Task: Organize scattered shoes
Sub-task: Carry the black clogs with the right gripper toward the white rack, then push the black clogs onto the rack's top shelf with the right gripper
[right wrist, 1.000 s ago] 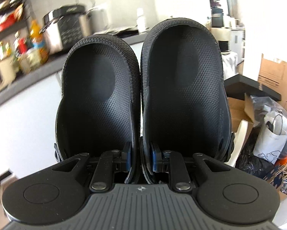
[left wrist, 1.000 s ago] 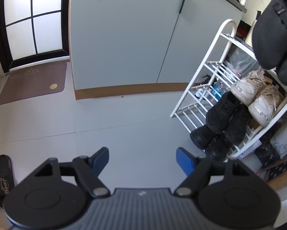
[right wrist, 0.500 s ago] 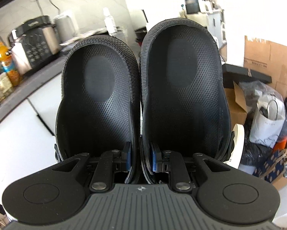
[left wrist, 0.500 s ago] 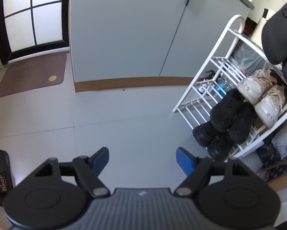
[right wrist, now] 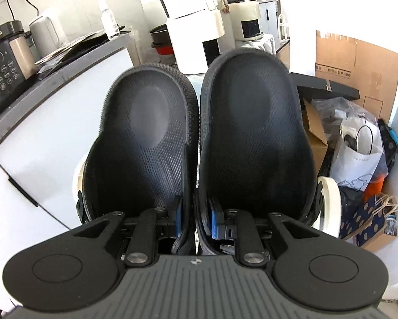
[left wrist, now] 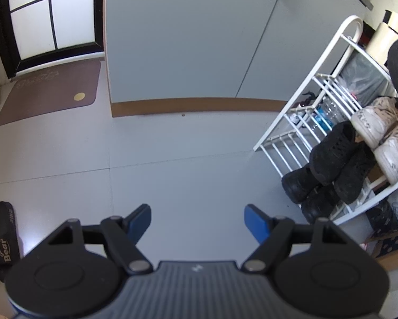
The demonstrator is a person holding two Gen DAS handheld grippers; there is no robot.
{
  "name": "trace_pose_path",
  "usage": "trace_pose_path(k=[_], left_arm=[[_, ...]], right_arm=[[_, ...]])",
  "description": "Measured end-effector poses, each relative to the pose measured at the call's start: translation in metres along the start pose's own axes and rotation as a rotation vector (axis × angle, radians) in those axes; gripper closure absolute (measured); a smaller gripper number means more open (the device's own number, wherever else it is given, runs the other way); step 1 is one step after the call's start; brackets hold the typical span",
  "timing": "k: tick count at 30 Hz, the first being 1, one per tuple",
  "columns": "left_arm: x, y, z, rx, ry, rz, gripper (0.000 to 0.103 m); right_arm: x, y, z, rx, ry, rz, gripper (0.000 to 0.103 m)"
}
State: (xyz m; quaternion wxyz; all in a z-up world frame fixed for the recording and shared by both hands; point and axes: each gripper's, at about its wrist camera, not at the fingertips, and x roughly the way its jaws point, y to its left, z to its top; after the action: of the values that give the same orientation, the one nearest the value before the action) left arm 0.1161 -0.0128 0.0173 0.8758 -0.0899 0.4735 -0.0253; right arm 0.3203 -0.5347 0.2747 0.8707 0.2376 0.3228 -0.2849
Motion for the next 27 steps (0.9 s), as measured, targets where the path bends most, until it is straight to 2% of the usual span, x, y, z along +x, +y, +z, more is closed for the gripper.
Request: trace_pose_path(k=[8, 19, 22, 23, 27], left_arm=[[0.011, -0.007, -0.003, 0.033, 0.029, 0.002, 0.024], [0.024, -0.007, -0.006, 0.07, 0.062, 0.058, 0.024], [0.027, -0.011, -0.008, 0.082, 0.074, 0.05, 0.024], [0.028, -0.012, -0.009, 0.086, 0.081, 0.046, 0.024], [0.032, -0.019, -0.011, 0.113, 0.095, 0.045, 0.024]], right_arm=[[0.033, -0.006, 0.01, 0.05, -0.037, -0.078, 0.081], [0.073, -0.017, 0.024, 0.062, -0.057, -0.131, 0.087], [0.086, -0.025, 0.025, 0.065, -0.06, -0.146, 0.09], [0.09, -0.028, 0.025, 0.067, -0.06, -0.157, 0.098], [0.102, -0.046, 0.023, 0.065, -0.066, -0.165, 0.102]])
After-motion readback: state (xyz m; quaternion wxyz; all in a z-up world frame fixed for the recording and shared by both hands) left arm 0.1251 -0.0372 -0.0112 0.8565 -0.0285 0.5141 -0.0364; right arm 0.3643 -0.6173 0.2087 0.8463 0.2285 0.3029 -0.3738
